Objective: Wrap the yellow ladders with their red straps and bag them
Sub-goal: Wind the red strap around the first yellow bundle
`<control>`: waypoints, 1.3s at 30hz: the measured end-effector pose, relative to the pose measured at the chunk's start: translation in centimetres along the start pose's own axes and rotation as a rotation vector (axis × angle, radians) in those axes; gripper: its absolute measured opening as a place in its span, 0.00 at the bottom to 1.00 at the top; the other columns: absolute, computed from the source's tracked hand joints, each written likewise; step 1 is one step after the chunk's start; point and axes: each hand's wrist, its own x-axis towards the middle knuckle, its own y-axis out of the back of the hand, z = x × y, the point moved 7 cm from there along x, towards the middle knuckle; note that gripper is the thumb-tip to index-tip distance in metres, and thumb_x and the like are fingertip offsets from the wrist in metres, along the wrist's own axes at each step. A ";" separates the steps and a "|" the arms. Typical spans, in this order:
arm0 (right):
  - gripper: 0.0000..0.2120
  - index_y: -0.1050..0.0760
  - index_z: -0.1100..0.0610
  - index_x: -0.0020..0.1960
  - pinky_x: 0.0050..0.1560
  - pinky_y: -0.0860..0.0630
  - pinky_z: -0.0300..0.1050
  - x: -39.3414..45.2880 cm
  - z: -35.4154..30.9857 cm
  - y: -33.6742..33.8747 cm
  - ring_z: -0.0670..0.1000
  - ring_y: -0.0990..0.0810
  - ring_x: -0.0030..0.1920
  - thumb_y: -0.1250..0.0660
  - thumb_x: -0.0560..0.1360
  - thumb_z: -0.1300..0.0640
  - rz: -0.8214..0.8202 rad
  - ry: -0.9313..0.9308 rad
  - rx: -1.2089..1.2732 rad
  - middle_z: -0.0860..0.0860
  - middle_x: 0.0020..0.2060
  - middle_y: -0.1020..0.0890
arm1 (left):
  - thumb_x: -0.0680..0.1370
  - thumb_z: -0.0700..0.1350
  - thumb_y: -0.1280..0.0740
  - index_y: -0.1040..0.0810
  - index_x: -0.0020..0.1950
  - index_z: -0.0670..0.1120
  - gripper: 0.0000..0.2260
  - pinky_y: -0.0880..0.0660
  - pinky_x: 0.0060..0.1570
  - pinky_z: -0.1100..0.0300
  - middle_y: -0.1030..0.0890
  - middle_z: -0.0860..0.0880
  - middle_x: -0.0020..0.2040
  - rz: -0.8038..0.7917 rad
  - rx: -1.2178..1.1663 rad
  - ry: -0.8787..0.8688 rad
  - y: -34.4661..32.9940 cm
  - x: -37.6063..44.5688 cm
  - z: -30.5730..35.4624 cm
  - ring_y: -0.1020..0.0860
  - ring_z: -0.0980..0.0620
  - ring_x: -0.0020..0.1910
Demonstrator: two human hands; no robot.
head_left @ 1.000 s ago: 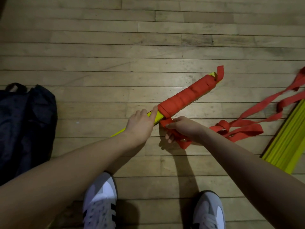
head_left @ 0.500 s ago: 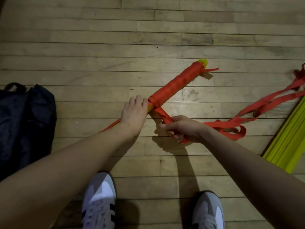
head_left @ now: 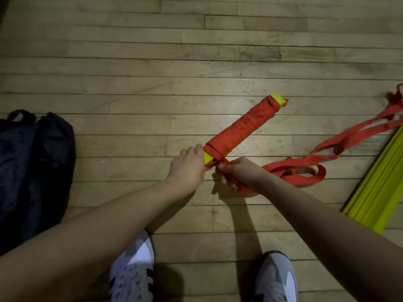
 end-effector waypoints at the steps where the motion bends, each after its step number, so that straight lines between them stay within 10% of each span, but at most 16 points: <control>1: 0.15 0.27 0.60 0.37 0.24 0.37 0.38 0.0 0.0 -0.1 0.47 0.34 0.21 0.41 0.81 0.57 0.008 -0.006 0.005 0.52 0.25 0.27 | 0.79 0.48 0.36 0.38 0.70 0.43 0.22 0.29 0.49 0.52 0.28 0.44 0.62 -0.022 0.000 0.015 0.0 0.2 0.0 0.29 0.44 0.61; 14: 0.14 0.26 0.61 0.40 0.24 0.34 0.39 -0.2 -3.7 0.0 0.48 0.31 0.22 0.42 0.82 0.60 0.056 0.132 -0.078 0.53 0.25 0.26 | 0.78 0.45 0.34 0.35 0.67 0.41 0.20 0.28 0.52 0.50 0.30 0.42 0.63 0.026 0.112 0.064 2.3 3.4 -1.7 0.30 0.41 0.62; 24: 0.04 0.32 0.63 0.54 0.39 0.20 0.50 -2.6 -3.7 -2.1 0.55 0.19 0.36 0.41 0.80 0.66 -0.285 0.055 -0.084 0.57 0.39 0.20 | 0.79 0.46 0.35 0.29 0.64 0.41 0.16 0.29 0.54 0.55 0.29 0.43 0.61 0.108 0.385 0.025 3.1 4.9 -2.0 0.30 0.44 0.61; 30: 0.07 0.30 0.66 0.57 0.34 0.19 0.45 -1.7 -1.6 -1.6 0.53 0.20 0.35 0.44 0.81 0.67 -0.141 0.021 0.226 0.58 0.38 0.21 | 0.63 0.53 0.23 0.21 0.45 0.45 0.18 0.27 0.38 0.56 0.22 0.45 0.45 0.255 0.425 -0.238 1.2 0.7 -0.6 0.23 0.46 0.41; 36: 0.06 0.28 0.65 0.53 0.36 0.19 0.45 -1.9 -0.3 -1.5 0.52 0.19 0.35 0.43 0.81 0.67 -0.123 -0.062 0.308 0.58 0.37 0.20 | 0.61 0.43 0.22 0.26 0.51 0.43 0.22 0.24 0.37 0.53 0.21 0.37 0.48 0.164 0.312 -0.242 -0.9 -1.7 -0.2 0.21 0.39 0.40; 39: 0.04 0.28 0.65 0.52 0.39 0.18 0.46 -2.6 -0.3 -2.1 0.53 0.18 0.35 0.42 0.80 0.67 -0.221 -0.083 0.233 0.58 0.38 0.19 | 0.76 0.40 0.35 0.35 0.67 0.44 0.20 0.27 0.48 0.51 0.25 0.42 0.56 0.074 0.233 -0.144 -0.6 -0.9 -0.3 0.25 0.41 0.55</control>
